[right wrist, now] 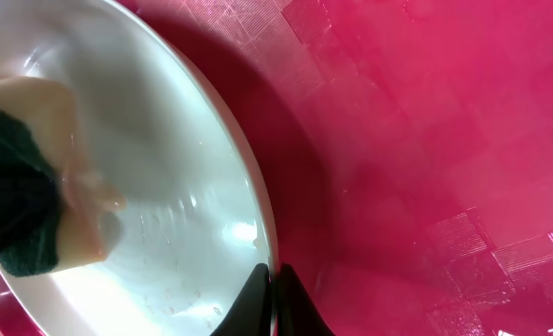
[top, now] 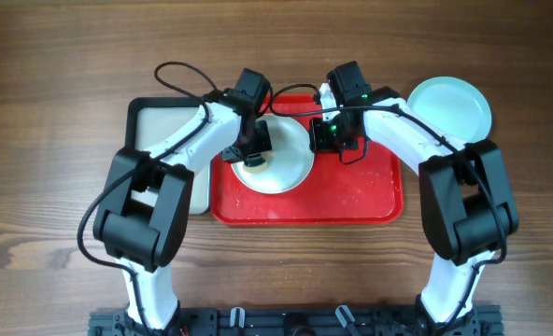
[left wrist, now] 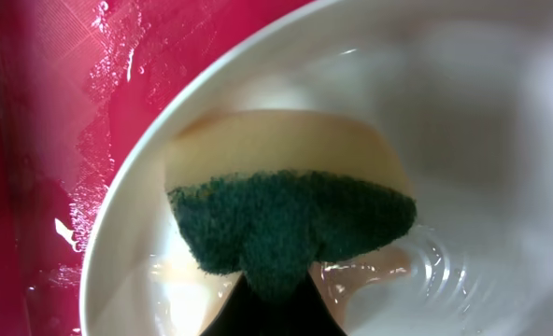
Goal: Clean dirty plates on tray and stack at the side
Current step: 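Scrub the gripped white plate with the sponge in the left gripper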
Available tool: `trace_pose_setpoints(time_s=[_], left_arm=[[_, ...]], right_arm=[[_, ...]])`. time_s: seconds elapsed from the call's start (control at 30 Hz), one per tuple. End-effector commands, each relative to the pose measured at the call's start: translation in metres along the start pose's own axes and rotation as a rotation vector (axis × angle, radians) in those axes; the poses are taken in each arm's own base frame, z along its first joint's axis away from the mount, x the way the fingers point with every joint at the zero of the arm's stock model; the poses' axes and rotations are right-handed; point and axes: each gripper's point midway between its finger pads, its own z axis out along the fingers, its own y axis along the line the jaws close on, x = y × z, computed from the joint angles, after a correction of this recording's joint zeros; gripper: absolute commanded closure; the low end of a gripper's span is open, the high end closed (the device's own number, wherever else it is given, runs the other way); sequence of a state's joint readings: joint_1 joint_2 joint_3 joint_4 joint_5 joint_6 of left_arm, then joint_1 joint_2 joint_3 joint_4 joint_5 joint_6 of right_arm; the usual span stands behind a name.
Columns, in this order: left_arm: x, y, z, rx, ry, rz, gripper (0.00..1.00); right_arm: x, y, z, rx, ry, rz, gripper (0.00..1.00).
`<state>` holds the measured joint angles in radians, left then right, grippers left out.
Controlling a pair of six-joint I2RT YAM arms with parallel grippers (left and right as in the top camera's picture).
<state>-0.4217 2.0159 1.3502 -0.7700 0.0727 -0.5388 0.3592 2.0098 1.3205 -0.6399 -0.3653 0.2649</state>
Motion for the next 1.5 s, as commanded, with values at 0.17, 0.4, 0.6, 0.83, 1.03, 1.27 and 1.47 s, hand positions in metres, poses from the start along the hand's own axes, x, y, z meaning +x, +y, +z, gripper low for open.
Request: trace_pose_setpoints(time_s=[0.17, 0.4, 0.6, 0.83, 1.03, 1.27, 1.47], left_arm=[[0.035, -0.073, 0.017, 0.447, 0.227, 0.105, 0.96], [-0.003, -0.074, -0.059, 0.416, -0.027, 0.145, 0.96], [0.002, -0.006, -0.055, 0.069, -0.069, 0.093, 0.96], [0.011, 0.006, -0.019, 0.069, -0.091, 0.086, 0.96], [0.018, 0.015, 0.001, 0.038, -0.043, 0.017, 0.96], [0.040, -0.029, 0.017, 0.260, 0.096, 0.033, 0.96], [0.032, -0.054, 0.010, 0.388, 0.075, 0.055, 0.96]], right_arm=[[0.003, 0.000, 0.000, 0.006, 0.005, 0.008, 0.96], [0.003, 0.000, 0.000, 0.006, 0.004, 0.007, 0.96], [0.003, 0.000, 0.000, 0.006, 0.004, 0.007, 0.96], [0.003, 0.000, 0.000, 0.006, 0.004, 0.007, 0.96], [0.003, 0.000, 0.000, 0.006, 0.004, 0.007, 0.96], [0.003, 0.000, 0.000, 0.006, 0.004, 0.007, 0.96], [0.003, 0.000, 0.000, 0.006, 0.005, 0.007, 0.96]])
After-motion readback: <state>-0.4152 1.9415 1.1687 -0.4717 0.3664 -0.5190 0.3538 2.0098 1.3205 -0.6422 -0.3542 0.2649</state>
